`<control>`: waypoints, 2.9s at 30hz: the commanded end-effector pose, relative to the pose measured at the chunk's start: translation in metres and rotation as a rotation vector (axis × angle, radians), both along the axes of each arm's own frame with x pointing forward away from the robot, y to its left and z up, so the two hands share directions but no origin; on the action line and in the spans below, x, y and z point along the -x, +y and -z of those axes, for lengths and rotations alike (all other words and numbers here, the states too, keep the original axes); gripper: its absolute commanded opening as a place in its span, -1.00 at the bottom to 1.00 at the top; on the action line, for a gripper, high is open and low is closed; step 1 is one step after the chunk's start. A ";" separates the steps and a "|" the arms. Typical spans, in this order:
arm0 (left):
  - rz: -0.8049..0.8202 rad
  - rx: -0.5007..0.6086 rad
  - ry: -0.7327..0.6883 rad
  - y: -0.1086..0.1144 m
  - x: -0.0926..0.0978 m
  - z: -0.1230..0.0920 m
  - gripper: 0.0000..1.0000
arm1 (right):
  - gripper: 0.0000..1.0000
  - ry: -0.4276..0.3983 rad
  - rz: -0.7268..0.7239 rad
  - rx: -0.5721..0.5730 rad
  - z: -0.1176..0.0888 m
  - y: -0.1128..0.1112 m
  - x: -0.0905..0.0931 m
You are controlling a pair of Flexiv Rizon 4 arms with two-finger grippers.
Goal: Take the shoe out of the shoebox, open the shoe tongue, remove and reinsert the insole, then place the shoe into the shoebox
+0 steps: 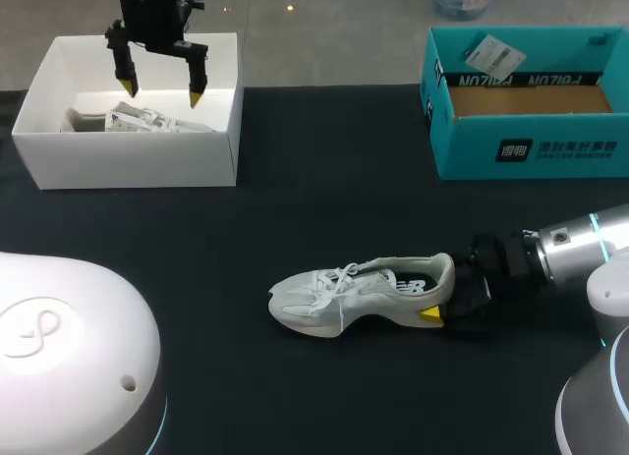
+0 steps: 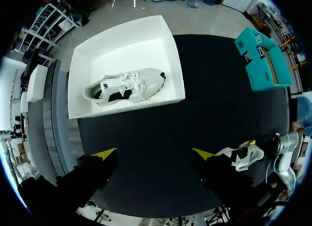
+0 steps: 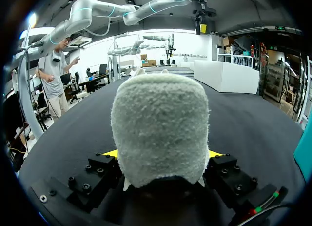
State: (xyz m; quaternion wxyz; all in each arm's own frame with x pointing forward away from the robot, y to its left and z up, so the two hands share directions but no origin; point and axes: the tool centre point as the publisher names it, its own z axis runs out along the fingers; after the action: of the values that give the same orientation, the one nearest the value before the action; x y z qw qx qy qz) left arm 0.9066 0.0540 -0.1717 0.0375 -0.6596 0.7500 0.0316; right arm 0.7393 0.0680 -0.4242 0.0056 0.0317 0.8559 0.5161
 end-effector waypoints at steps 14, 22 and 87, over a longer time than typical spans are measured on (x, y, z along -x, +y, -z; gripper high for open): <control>0.110 -0.004 -0.037 -0.092 0.091 0.042 1.00 | -1.00 -0.001 0.001 0.002 0.005 0.000 -0.002; 0.119 0.021 -0.027 -0.120 0.114 0.054 1.00 | -1.00 -0.001 0.001 0.002 0.005 0.000 -0.002; 0.047 0.116 -0.049 -0.246 0.206 0.137 1.00 | -1.00 -0.001 0.001 0.002 0.005 0.000 -0.002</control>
State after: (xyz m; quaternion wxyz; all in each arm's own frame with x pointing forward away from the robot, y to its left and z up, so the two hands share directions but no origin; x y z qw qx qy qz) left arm 0.7001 -0.1797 -0.2990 0.0162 -0.6439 0.7644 -0.0303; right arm 0.7394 0.0680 -0.4243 0.0056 0.0317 0.8559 0.5161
